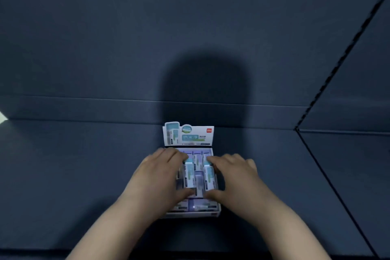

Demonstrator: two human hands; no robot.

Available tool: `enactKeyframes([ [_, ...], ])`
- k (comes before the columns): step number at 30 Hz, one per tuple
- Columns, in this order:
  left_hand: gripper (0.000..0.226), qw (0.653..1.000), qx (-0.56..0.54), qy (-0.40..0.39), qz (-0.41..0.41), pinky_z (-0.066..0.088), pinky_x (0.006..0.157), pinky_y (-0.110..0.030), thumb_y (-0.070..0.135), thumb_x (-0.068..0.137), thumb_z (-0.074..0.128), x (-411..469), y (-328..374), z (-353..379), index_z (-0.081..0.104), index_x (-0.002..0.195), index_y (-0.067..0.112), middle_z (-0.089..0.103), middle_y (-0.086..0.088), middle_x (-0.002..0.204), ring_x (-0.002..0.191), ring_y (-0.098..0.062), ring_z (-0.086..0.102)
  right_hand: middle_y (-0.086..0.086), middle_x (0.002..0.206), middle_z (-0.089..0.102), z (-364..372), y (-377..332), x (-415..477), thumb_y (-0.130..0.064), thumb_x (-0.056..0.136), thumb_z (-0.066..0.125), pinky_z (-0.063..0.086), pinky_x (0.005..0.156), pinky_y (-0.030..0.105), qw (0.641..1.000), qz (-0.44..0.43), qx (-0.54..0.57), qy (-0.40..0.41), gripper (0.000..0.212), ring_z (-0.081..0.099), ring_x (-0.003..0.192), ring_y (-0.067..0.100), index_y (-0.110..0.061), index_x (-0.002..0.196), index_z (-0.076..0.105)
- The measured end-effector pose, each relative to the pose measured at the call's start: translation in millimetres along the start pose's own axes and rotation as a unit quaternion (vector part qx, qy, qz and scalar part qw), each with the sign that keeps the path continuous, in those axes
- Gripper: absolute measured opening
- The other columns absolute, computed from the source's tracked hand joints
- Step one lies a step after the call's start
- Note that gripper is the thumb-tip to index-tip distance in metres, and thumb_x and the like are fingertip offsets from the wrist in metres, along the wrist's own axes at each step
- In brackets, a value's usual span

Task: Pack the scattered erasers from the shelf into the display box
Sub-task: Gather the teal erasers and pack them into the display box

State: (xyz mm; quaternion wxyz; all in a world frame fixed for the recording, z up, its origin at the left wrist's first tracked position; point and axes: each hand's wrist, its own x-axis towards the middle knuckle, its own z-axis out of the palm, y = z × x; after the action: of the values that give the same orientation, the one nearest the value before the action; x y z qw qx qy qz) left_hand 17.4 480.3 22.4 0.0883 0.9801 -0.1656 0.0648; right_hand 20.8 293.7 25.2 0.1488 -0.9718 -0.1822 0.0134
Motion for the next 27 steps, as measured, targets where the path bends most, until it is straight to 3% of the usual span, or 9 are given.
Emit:
enactKeyframes([
  [4,0.068,0.997,-0.033,-0.029,0.058,0.033,0.097,-0.024,0.056,0.072,0.066,14,-8,4,0.045,0.131,0.028,0.047,0.012,0.124,0.117,-0.011,0.041,-0.009,0.132,0.045,5,-12,18,-0.045,0.079,0.064,0.022,0.096,0.03,0.999,0.039,-0.032,0.003,0.067,0.034,0.125,0.015,-0.033,0.137,0.033],
  [8,0.068,0.996,-0.034,-0.031,0.079,0.029,0.101,-0.024,0.058,0.079,0.058,27,-12,11,0.037,0.136,0.028,0.04,0.012,0.129,0.122,-0.009,0.034,-0.008,0.129,0.047,6,-14,20,-0.048,0.078,0.065,0.021,0.092,0.028,0.996,0.074,-0.046,0.025,0.067,0.034,0.124,0.015,-0.034,0.136,0.036],
  [13,0.081,0.996,-0.025,-0.039,0.074,0.026,0.104,-0.027,0.061,0.078,0.058,31,-16,15,0.027,0.144,0.026,0.035,0.01,0.137,0.127,-0.012,0.03,-0.006,0.135,0.045,6,-21,26,-0.055,0.074,0.066,0.022,0.095,0.031,0.994,0.091,-0.06,0.026,0.082,0.033,0.128,0.017,-0.03,0.143,0.027],
  [16,0.082,0.996,-0.038,-0.035,0.079,0.024,0.106,-0.026,0.059,0.079,0.059,31,-19,8,0.024,0.146,0.027,0.033,0.011,0.138,0.128,-0.011,0.028,-0.007,0.13,0.049,4,-17,24,-0.052,0.075,0.067,0.024,0.094,0.031,0.992,0.106,-0.056,0.043,0.078,0.035,0.125,0.016,-0.033,0.14,0.029],
  [22,0.061,0.995,-0.017,-0.024,0.096,0.027,0.104,-0.027,0.053,0.09,0.047,29,-2,2,0.03,0.142,0.027,0.04,0.008,0.134,0.125,-0.014,0.035,-0.012,0.134,0.046,3,2,0,-0.059,0.076,0.062,0.022,0.099,0.029,0.988,0.137,-0.041,0.05,0.079,0.032,0.13,0.013,-0.032,0.143,0.028],
  [25,0.049,0.994,0.024,-0.043,0.099,0.029,0.1,-0.031,0.049,0.092,0.044,35,26,0,0.043,0.135,0.024,0.047,0.003,0.128,0.121,-0.019,0.04,-0.011,0.134,0.044,-7,17,-10,-0.059,0.079,0.059,0.022,0.1,0.028,0.988,0.132,-0.049,0.061,0.075,0.031,0.13,0.012,-0.032,0.143,0.029],
  [27,0.043,0.992,0.049,-0.049,0.107,0.038,0.091,-0.035,0.047,0.086,0.056,41,46,2,0.059,0.119,0.021,0.058,-0.001,0.112,0.109,-0.024,0.052,-0.01,0.134,0.044,-14,30,-17,-0.057,0.081,0.057,0.023,0.1,0.028,0.989,0.12,-0.053,0.067,0.072,0.032,0.129,0.013,-0.032,0.142,0.03],
])
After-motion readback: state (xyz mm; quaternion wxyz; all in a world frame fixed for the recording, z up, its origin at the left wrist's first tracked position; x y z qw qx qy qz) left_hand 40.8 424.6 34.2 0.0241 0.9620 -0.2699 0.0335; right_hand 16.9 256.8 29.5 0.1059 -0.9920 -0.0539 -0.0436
